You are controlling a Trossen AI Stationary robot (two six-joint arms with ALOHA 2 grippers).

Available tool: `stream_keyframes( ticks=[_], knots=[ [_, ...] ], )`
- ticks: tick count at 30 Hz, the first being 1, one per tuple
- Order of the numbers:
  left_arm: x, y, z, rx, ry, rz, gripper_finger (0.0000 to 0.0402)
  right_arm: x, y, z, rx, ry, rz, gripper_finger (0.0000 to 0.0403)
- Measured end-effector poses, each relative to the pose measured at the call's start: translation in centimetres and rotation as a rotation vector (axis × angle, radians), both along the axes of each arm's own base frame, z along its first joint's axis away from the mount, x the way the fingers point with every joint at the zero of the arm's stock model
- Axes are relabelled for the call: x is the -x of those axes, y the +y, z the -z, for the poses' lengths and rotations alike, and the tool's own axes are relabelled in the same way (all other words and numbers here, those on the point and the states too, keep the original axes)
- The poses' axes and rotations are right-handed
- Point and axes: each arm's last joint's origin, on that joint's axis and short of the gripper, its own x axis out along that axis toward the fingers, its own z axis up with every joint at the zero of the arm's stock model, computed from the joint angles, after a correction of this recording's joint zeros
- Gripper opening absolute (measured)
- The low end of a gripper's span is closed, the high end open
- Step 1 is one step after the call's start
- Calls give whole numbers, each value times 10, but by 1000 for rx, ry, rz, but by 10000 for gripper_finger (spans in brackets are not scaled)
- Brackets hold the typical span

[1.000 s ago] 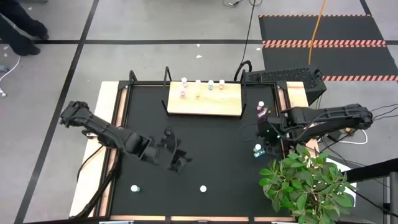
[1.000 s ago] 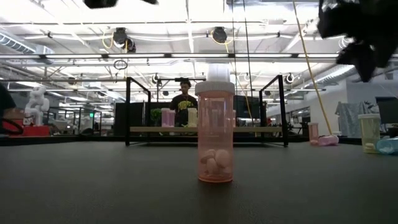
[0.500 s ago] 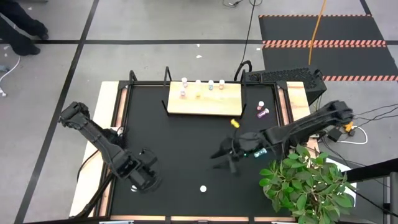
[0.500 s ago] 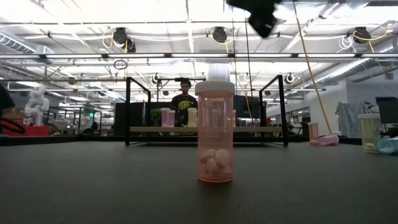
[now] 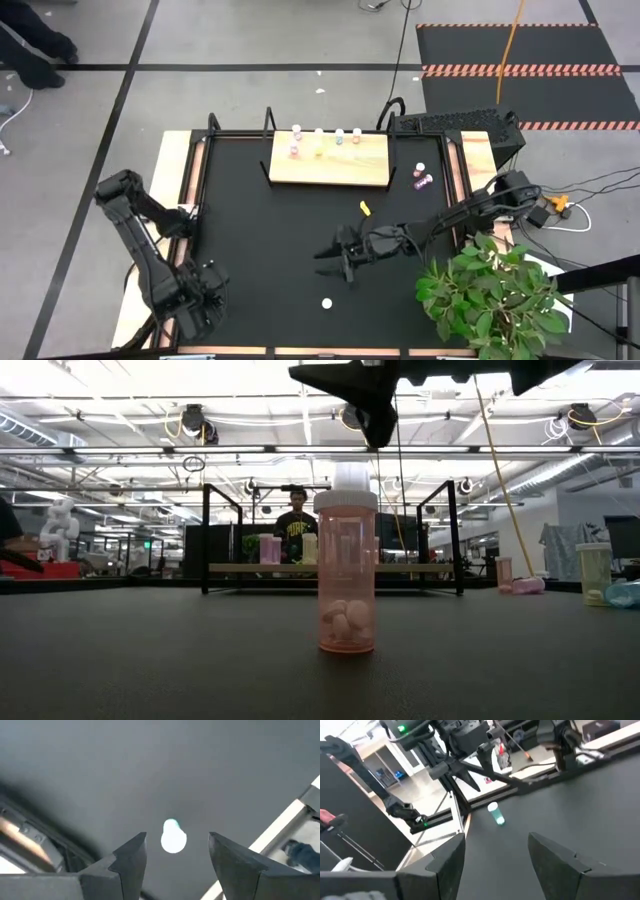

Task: Pick and place medicine bottles onto shelf by color
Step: Put the bottom blue pill bottle on the shelf aligned with the other blue pill bottle

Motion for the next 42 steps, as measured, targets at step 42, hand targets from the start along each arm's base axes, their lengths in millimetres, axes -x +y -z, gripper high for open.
stream_keyframes(
  ticks=[42],
  knots=[
    [-4, 15, 74, 275, 199, -182, 209, 4, 12, 0, -110, 33, -3, 210]
  ],
)
